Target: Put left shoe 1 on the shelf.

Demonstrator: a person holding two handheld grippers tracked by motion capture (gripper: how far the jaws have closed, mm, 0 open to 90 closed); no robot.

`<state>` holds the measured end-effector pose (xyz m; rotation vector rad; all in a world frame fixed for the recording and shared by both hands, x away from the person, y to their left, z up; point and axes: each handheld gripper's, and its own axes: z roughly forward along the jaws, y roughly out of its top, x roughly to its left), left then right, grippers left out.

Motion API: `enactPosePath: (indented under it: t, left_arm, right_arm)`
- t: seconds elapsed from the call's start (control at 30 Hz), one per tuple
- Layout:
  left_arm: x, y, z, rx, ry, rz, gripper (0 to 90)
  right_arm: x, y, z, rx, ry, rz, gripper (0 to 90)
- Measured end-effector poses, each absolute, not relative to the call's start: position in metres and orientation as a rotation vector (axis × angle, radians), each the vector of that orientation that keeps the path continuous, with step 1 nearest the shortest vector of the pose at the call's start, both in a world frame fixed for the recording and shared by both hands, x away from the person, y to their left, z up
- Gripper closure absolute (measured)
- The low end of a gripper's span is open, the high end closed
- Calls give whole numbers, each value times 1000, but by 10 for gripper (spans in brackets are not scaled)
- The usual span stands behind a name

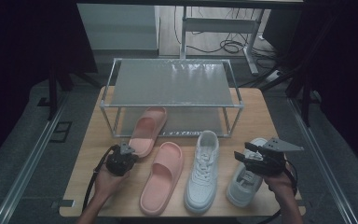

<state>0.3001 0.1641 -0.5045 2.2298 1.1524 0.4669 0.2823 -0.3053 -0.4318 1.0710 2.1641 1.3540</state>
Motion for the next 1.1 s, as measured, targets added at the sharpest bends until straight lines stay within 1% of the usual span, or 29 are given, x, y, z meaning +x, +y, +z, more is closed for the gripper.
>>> enactPosePath:
  t: [0.63,1.1]
  left_arm:
    - [321,151,-504,2227,1152,468,900]
    - [351,134,-501,2248,1154,480,900]
  right_arm:
    - [282,-306,-432,1073,2162,1354,393]
    - [283,-308,-432,1073,2161,1352,393]
